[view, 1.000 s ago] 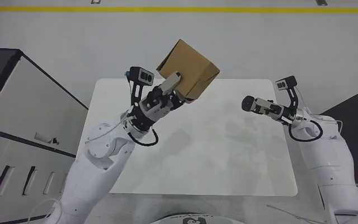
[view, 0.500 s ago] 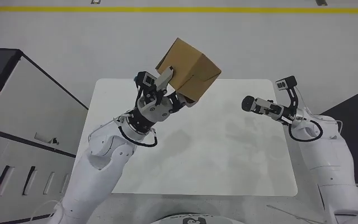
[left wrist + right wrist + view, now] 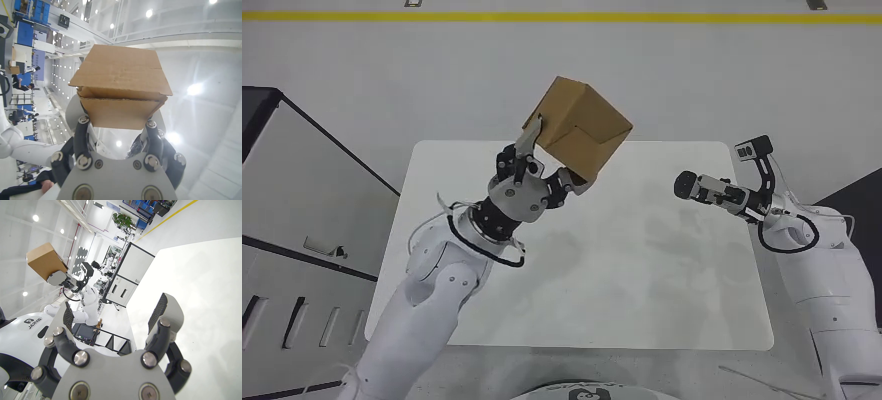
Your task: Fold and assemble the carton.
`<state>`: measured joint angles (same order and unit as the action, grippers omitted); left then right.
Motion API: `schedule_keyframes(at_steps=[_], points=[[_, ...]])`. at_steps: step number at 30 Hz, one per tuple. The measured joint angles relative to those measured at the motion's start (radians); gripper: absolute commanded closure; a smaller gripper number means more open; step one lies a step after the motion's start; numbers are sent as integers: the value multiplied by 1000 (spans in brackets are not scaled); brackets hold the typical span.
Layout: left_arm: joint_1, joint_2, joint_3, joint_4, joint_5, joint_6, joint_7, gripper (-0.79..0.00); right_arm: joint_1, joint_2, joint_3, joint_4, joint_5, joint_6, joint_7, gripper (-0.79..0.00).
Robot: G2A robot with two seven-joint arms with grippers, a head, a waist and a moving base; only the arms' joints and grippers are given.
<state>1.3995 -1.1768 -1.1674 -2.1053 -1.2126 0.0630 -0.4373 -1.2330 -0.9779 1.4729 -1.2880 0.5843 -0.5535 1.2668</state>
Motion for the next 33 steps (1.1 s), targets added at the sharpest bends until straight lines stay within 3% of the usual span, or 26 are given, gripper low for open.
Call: schedule_keyframes(at_steps=[8, 21, 33], points=[[18, -9, -21, -11, -123, 18, 52, 0, 0, 0, 0, 0, 0, 0, 0, -785], [25, -11, -25, -17, -102, 31, 58, 0, 0, 0, 0, 0, 0, 0, 0, -785], [27, -34, -19, -32, -442, 56, 137, 0, 0, 0, 0, 0, 0, 0, 0, -785]])
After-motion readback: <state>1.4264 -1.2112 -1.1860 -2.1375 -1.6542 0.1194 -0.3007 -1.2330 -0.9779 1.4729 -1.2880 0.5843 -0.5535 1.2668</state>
